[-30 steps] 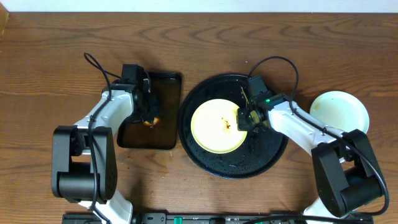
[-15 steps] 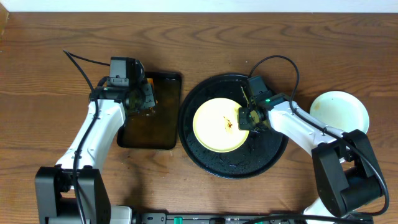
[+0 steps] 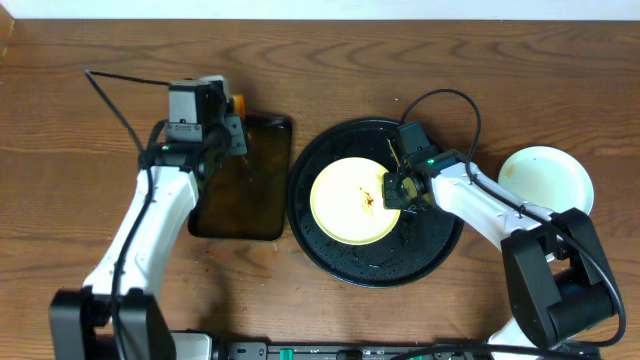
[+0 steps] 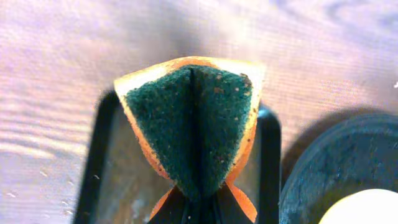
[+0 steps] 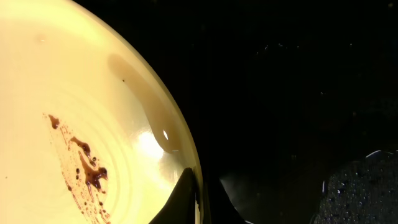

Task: Clean dirty plates on tray and stack at the side
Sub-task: 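Lift the sponge from the black tray with the left gripper, then scrub the yellow plate with the sponge in the left gripper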

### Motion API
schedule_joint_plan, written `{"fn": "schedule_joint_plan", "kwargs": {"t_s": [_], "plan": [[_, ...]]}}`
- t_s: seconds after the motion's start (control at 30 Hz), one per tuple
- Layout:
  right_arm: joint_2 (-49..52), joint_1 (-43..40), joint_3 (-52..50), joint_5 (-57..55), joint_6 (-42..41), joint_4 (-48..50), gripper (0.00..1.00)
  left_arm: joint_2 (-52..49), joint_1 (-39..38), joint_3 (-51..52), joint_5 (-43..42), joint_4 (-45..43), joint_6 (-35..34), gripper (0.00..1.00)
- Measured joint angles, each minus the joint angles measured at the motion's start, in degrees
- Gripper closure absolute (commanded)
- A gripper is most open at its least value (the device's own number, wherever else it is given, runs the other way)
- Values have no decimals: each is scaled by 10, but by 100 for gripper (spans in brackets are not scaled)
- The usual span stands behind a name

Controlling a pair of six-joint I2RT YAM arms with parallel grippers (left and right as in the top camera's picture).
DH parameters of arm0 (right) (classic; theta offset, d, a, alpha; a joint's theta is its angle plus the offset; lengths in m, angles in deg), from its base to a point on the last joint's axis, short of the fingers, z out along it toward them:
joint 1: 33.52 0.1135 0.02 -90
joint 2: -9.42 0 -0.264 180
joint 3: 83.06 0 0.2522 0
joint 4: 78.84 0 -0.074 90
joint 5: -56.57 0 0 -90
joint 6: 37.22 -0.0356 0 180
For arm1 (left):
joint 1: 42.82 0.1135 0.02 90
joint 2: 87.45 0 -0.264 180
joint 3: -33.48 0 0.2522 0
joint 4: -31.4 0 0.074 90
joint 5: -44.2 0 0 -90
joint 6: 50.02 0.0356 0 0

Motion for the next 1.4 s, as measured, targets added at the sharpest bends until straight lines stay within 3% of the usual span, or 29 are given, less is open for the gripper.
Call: {"fn": "schedule_joint_plan", "kwargs": {"t_s": [0.23, 0.47, 0.7, 0.93, 1.4], "plan": [[0, 0, 0, 0, 0, 1, 99, 40, -1, 0, 17, 28, -3, 93], [0, 0, 0, -7, 0, 4, 99, 3, -12, 1, 10, 117, -74, 93], [0, 0, 0, -7, 6, 4, 99, -91, -12, 9, -51, 147, -144, 93], [0, 0, 0, -7, 9, 4, 99, -93, -18, -12, -93, 189, -159, 93], [0, 0, 0, -7, 9, 4, 99, -106, -204, -68, -123, 115, -142, 93]]}}
